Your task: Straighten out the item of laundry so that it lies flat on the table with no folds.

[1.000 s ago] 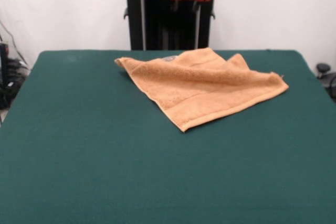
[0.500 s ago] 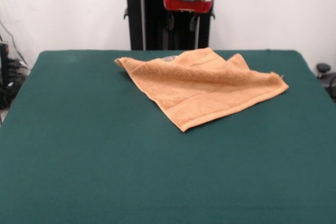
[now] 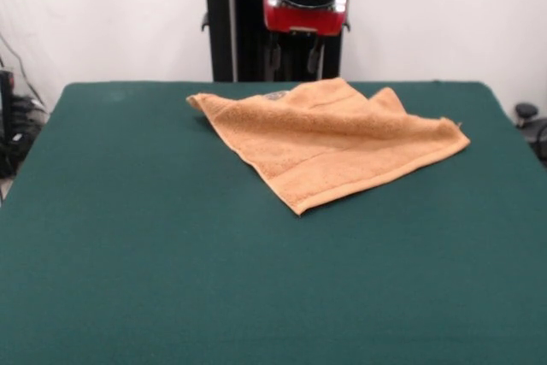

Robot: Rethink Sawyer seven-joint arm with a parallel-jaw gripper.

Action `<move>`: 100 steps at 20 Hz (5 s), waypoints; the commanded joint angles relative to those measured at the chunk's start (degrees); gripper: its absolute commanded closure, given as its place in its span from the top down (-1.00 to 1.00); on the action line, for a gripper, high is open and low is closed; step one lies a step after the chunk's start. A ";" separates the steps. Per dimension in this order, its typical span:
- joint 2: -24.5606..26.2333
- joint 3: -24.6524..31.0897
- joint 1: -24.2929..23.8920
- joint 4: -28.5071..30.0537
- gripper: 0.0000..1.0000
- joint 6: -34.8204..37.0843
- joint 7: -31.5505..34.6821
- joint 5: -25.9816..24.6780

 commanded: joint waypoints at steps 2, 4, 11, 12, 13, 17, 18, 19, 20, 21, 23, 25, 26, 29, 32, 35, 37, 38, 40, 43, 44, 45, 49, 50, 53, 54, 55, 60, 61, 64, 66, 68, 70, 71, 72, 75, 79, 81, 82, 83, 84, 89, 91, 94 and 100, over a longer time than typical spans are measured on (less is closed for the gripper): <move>0.57 2.68 2.05 1.87 1.00 -14.14 8.87 -1.77; -0.04 2.39 2.32 3.09 1.00 -18.61 9.16 -2.63; 0.06 -1.32 5.17 4.81 1.00 -31.41 10.79 -4.61; 0.36 -1.61 5.31 4.99 1.00 -32.52 10.56 -4.83; 0.46 -2.42 5.93 5.21 1.00 -36.81 10.96 -5.25; 2.35 -3.57 6.53 5.25 1.00 -33.64 10.68 -3.14; 3.47 -3.20 6.18 4.84 1.00 -32.40 10.51 -2.54; 4.58 -2.83 5.83 4.44 1.00 -31.16 10.34 -1.94; 5.70 -2.46 5.48 4.04 1.00 -29.93 10.17 -1.34; 6.81 -2.08 5.13 3.63 1.00 -28.69 9.99 -0.73; 8.69 -1.25 4.45 2.80 1.00 -26.97 9.63 0.00; 10.13 -1.18 4.45 2.28 1.00 -27.58 10.44 0.82; 10.67 -1.06 4.33 2.22 1.00 -27.18 10.66 1.30; 10.07 -0.56 3.68 3.35 1.00 -33.93 10.95 -0.63; 7.26 -0.81 3.56 4.20 1.00 -39.12 10.55 -3.19; 7.84 -1.48 3.68 5.40 1.00 -42.64 11.29 -3.61; 9.64 -2.41 4.03 6.13 1.00 -46.87 12.23 -3.68; 10.97 -2.77 4.11 6.31 1.00 -48.48 12.60 -3.50; 13.70 -3.32 4.04 6.74 1.00 -50.90 13.38 -2.85; 19.06 -1.98 2.38 5.46 1.00 -48.58 13.32 -1.10; 20.06 -1.37 1.63 5.13 1.00 -46.69 12.91 -0.66; 21.28 -0.91 1.19 4.30 1.00 -43.63 12.43 0.63; 26.35 0.25 -0.20 0.93 1.00 -38.37 10.53 2.36; 27.79 0.19 -0.37 -0.11 1.00 -37.81 9.98 2.51; 31.97 0.65 -0.34 -2.95 1.00 -35.99 9.09 3.46; 33.55 0.79 -0.67 -4.07 1.00 -36.07 8.78 3.52; 34.63 1.26 -0.63 -4.17 1.00 -37.40 9.23 3.36; 40.33 2.51 -2.58 -8.04 1.00 -48.11 9.97 -0.12; 41.30 2.55 -2.82 -8.73 1.00 -53.17 10.65 -1.67; 44.94 1.45 -2.45 -11.53 1.00 -69.82 12.32 -5.16; 46.55 0.11 -1.51 -12.14 1.00 -81.50 12.16 -5.50; 47.68 -0.44 -1.14 -12.05 1.00 -91.03 11.43 -5.16; 48.63 -0.26 -1.42 -12.91 1.00 -95.50 10.65 -5.73; 49.43 -0.04 -1.74 -13.60 1.00 -98.23 10.22 -6.45; 49.82 -0.11 -1.76 -13.82 1.00 -99.24 10.10 -6.31; 50.73 0.07 -1.99 -14.84 1.00 -100.04 10.36 -7.17; 51.31 0.30 -2.21 -15.91 1.00 -100.16 10.72 -7.61; 51.82 0.52 -2.36 -16.78 1.00 -100.12 10.96 -7.98; 52.27 0.65 -2.48 -17.35 1.00 -100.41 11.15 -8.17; 52.80 0.77 -2.57 -18.09 1.00 -100.92 11.32 -8.53; 53.32 0.93 -2.75 -18.69 1.00 -101.17 11.64 -8.81; 52.69 1.63 -2.84 -20.33 1.00 -88.59 12.26 -9.81; 51.44 3.64 -4.02 -21.61 1.00 -74.72 12.17 -12.45; 50.55 8.28 -7.41 -23.24 1.00 -55.64 8.80 -15.93; 49.84 10.69 -8.35 -24.78 1.00 -34.80 1.46 -10.30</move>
